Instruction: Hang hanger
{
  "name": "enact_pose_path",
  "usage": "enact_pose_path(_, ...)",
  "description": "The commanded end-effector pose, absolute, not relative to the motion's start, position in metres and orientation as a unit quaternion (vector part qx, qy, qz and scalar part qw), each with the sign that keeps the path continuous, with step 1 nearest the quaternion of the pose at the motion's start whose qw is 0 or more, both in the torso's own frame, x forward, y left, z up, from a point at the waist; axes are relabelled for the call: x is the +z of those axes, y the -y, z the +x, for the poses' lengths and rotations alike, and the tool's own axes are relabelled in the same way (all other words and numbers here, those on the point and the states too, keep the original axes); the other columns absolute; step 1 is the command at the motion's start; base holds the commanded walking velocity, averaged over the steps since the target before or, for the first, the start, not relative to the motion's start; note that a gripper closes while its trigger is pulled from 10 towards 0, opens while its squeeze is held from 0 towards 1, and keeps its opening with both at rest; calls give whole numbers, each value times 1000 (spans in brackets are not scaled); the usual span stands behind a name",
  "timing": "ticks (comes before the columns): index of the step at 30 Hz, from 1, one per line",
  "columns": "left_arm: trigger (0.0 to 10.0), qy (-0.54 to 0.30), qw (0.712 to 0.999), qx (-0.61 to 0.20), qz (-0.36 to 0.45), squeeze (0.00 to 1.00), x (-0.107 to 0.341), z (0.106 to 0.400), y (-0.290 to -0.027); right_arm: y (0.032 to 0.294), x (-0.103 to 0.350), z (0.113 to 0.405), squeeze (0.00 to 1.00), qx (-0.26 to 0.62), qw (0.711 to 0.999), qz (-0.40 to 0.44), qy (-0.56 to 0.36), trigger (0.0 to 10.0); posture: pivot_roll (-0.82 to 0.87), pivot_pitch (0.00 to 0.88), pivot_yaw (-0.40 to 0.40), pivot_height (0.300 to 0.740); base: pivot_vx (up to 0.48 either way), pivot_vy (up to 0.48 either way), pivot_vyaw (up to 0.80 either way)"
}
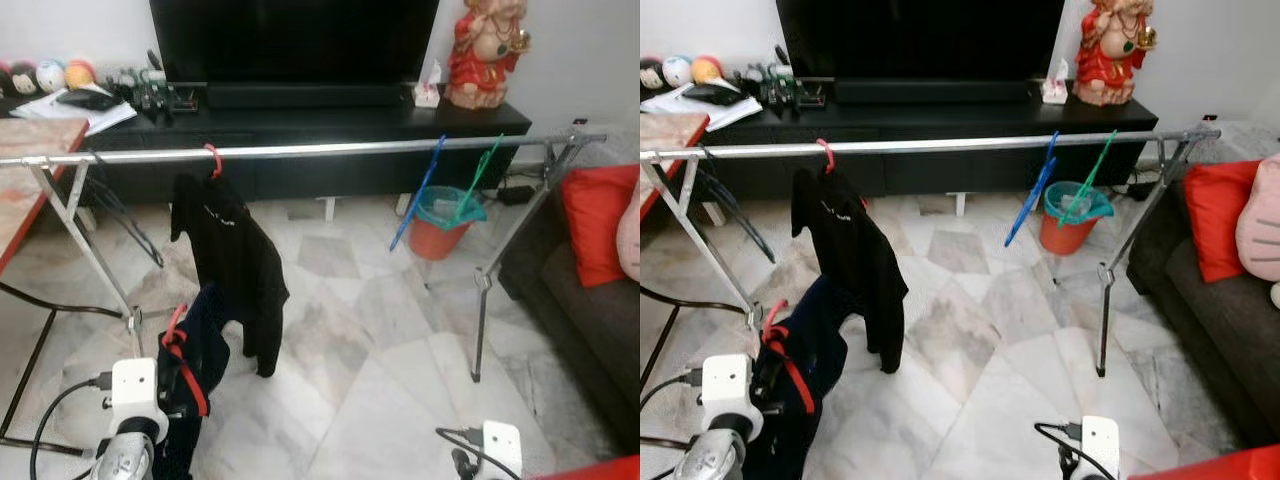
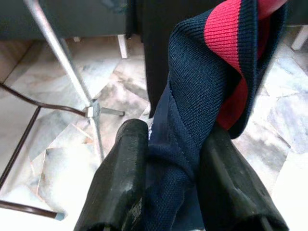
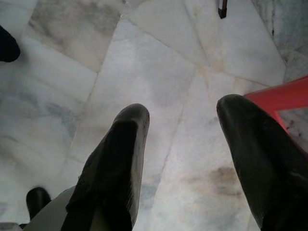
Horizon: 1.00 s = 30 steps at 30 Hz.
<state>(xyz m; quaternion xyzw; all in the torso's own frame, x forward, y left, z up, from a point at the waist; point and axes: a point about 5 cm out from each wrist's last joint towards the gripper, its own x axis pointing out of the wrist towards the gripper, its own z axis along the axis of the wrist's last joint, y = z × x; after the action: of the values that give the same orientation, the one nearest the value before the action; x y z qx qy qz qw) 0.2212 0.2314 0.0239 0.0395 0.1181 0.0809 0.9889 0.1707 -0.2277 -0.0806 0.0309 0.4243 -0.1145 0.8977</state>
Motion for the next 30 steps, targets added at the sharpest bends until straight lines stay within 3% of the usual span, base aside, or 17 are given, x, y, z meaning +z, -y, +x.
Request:
enact_pose_path(1,10000,-97,992,71,42,0,33,228,-226,231,-81,167,0,-119,895,29,-429,10000,-108,0,-42,740,0,-379,0)
enact_pose_path(26,10000,-98,992,74,37,0,33,231,-220,231,-81,168,0,-110,894,22,-433,10000,-108,0,-47,740,0,-390,0)
enact_pose_path(30,10000,-94,992,78,25,0,35,234,-217,231,-81,167,0,-110,895,24,-433,10000,-109,0,-49,740,0,0,0)
